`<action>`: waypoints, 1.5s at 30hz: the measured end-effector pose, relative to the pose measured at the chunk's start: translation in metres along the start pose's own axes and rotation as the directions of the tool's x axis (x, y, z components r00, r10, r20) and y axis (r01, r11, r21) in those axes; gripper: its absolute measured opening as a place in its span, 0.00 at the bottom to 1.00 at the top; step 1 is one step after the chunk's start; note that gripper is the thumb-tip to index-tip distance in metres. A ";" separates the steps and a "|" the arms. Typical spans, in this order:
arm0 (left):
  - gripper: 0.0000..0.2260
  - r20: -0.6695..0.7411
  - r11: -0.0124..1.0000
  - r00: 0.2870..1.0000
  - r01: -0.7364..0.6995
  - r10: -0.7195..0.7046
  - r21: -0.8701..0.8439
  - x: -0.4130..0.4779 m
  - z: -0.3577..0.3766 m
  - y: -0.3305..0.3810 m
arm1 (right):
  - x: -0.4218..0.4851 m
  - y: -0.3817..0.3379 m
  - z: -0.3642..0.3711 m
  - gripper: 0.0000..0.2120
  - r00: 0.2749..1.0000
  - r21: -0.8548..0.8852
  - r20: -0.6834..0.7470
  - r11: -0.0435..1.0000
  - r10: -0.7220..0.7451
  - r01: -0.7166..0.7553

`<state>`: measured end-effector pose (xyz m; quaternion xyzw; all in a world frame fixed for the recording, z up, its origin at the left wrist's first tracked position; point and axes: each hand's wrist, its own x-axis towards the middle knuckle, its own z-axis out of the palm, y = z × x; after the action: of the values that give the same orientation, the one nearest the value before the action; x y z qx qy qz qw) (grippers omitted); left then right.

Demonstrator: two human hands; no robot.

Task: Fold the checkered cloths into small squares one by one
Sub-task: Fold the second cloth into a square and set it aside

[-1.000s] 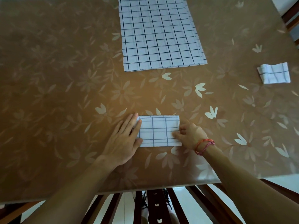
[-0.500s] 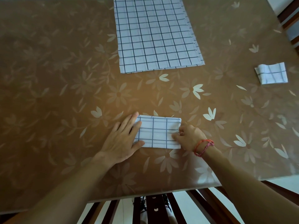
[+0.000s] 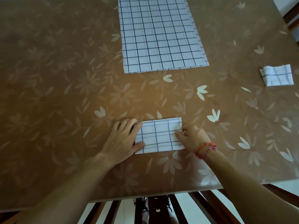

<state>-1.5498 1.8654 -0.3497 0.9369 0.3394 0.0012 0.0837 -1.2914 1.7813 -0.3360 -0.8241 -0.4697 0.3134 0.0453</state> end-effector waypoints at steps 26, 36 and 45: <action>0.22 0.011 0.999 1.000 -0.029 0.029 -0.028 -0.034 0.024 0.015 | 0.001 -0.003 0.003 0.13 0.999 -0.077 -0.053 0.997 0.011 -0.015; 0.25 0.057 1.000 0.998 0.009 -0.008 -0.022 -0.034 0.021 0.016 | -0.002 -0.008 0.001 0.13 0.997 -0.112 -0.062 0.993 0.035 -0.042; 0.26 0.096 0.998 0.995 -0.019 0.013 0.062 -0.033 0.019 0.013 | -0.039 -0.073 0.050 0.22 0.737 -0.256 -0.227 0.769 -0.637 0.586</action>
<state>-1.5655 1.8317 -0.3643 0.9408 0.3273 -0.0537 0.0703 -1.3879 1.7790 -0.3310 -0.6617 -0.7267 0.1112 0.1474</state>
